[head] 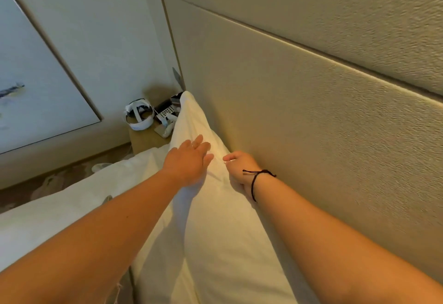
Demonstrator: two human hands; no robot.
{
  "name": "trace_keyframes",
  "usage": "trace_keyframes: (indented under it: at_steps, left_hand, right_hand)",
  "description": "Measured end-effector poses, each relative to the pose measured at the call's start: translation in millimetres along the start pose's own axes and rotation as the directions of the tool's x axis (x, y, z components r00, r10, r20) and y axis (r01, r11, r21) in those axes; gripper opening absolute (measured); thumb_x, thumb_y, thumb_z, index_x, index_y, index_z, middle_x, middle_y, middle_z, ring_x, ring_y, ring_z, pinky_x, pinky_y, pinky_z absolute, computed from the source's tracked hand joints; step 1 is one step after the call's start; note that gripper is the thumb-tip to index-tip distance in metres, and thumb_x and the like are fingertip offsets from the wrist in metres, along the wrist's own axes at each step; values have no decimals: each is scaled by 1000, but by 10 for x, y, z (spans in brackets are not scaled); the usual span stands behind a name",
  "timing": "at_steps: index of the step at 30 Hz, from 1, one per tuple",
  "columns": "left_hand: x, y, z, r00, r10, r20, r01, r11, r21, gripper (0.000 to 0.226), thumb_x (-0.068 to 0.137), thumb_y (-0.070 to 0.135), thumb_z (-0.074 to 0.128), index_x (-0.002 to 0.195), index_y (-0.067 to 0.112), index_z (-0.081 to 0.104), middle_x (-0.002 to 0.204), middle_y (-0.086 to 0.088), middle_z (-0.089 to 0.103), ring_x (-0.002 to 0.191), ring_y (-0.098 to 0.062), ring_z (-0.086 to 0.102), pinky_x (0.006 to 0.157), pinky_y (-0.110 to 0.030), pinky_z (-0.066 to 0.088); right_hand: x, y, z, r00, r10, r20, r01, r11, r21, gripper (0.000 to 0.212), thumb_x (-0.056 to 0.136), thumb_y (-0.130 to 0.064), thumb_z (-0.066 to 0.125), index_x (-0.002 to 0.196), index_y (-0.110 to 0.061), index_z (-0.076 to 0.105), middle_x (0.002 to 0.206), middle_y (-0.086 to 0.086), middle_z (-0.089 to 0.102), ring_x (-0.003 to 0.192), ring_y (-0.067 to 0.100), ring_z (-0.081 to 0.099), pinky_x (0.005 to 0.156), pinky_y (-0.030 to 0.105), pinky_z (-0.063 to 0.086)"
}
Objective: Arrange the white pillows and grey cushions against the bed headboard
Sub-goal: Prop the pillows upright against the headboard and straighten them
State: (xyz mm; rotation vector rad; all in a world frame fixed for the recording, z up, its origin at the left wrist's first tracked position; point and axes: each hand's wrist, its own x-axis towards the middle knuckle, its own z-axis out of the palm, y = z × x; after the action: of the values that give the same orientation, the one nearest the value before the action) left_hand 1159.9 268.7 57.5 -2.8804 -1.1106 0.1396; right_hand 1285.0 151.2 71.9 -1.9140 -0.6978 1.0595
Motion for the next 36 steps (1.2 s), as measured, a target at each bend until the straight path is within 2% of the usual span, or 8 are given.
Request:
trace_keyframes:
  at_steps: [6, 13, 21, 24, 26, 29, 33, 36]
  left_hand:
    - [616, -342, -70, 990, -136, -44, 132, 988, -78, 44, 99, 54, 31, 130, 25, 42, 160, -2, 24, 130, -33, 41, 93, -50, 43]
    - [1429, -610, -165, 940, -334, -69, 284, 878, -385, 46, 98, 38, 43, 137, 15, 39, 142, -16, 46, 123, -39, 50, 90, -42, 45]
    - [1865, -767, -393, 824, -545, -154, 296, 647, -703, 39, 94, 7, 51, 130, 13, 62, 133, -9, 62, 123, -28, 55, 102, -35, 43]
    - [1628, -636, -380, 876, -362, -318, 187, 864, -468, 41, 94, 14, 52, 134, 21, 56, 129, -9, 63, 119, -32, 57, 93, -42, 48]
    - [1426, -514, -431, 920, -43, -390, -46, 975, -216, 38, 92, 15, 55, 127, 27, 61, 118, -6, 67, 113, -29, 57, 83, -40, 48]
    - [1130, -322, -564, 925, 362, -117, -372, 925, -74, 33, 87, 15, 58, 117, 29, 65, 85, 7, 58, 96, -22, 48, 71, -35, 37]
    - [915, -221, -773, 877, 437, 200, -434, 899, -60, 29, 90, 21, 55, 117, 25, 65, 110, 0, 61, 105, -25, 50, 88, -38, 43]
    - [722, -190, -838, 874, 467, 137, -460, 884, -78, 25, 91, 34, 62, 115, 29, 68, 115, 2, 58, 100, -21, 58, 80, -34, 45]
  right_hand:
    - [276, -74, 47, 997, -10, 78, 7, 999, 36, 33, 95, -2, 40, 110, -21, 63, 71, 0, 48, 47, 8, 47, 30, 13, 30]
    - [437, -114, 93, 1000, 2, 31, -5, 995, 96, 29, 92, 0, 41, 101, -12, 66, 55, 5, 46, 21, 9, 33, 32, 9, 22]
    - [563, -145, 201, 988, -97, -122, 100, 995, 20, 33, 86, 4, 45, 91, -14, 72, 80, 8, 62, 60, 20, 55, 42, 15, 36]
    - [528, -156, 168, 950, -233, -209, 212, 970, -119, 34, 84, 6, 48, 93, -14, 74, 99, 8, 68, 83, 22, 61, 65, 22, 43]
    - [498, -220, 120, 893, -394, -219, 322, 897, -302, 37, 81, 9, 47, 96, -13, 73, 105, 6, 66, 88, 20, 56, 72, 27, 44]
    - [397, -365, 83, 794, -595, -125, 464, 727, -506, 33, 79, 11, 46, 94, -9, 68, 97, 9, 61, 83, 27, 53, 66, 34, 39]
    - [99, -387, -20, 830, -557, -26, 430, 669, -607, 21, 88, 1, 48, 102, -12, 58, 95, 10, 61, 84, 30, 55, 66, 38, 44]
    - [-341, -158, -234, 915, -402, 24, 312, 669, -674, 22, 90, -9, 54, 107, -20, 45, 89, 4, 59, 79, 29, 56, 63, 39, 49]
